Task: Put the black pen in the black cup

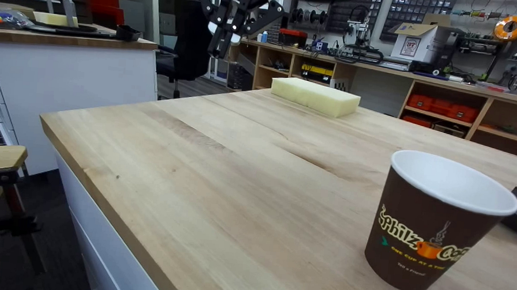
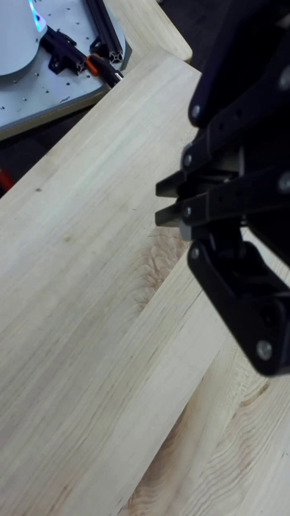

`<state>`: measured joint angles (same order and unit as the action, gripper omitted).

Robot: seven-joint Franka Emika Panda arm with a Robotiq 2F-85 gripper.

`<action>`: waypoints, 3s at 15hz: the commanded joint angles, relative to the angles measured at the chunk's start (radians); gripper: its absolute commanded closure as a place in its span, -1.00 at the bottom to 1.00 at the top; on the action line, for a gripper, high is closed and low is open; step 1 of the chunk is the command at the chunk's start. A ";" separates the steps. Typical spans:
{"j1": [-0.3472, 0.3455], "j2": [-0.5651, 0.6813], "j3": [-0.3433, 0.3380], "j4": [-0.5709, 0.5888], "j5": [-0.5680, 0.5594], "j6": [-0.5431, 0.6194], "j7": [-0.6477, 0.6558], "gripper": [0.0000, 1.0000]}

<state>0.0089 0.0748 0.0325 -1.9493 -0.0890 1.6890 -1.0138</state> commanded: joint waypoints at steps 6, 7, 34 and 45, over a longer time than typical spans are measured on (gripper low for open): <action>-0.025 -0.129 -0.047 -0.022 0.061 -0.040 0.168 0.85; -0.032 -0.140 -0.057 -0.025 0.075 -0.034 0.182 0.85; -0.065 -0.098 -0.107 0.000 0.067 -0.022 0.766 0.85; -0.136 -0.173 -0.166 -0.014 0.032 -0.078 1.158 0.85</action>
<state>-0.1086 -0.0688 -0.1276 -1.9520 -0.0433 1.6532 0.0562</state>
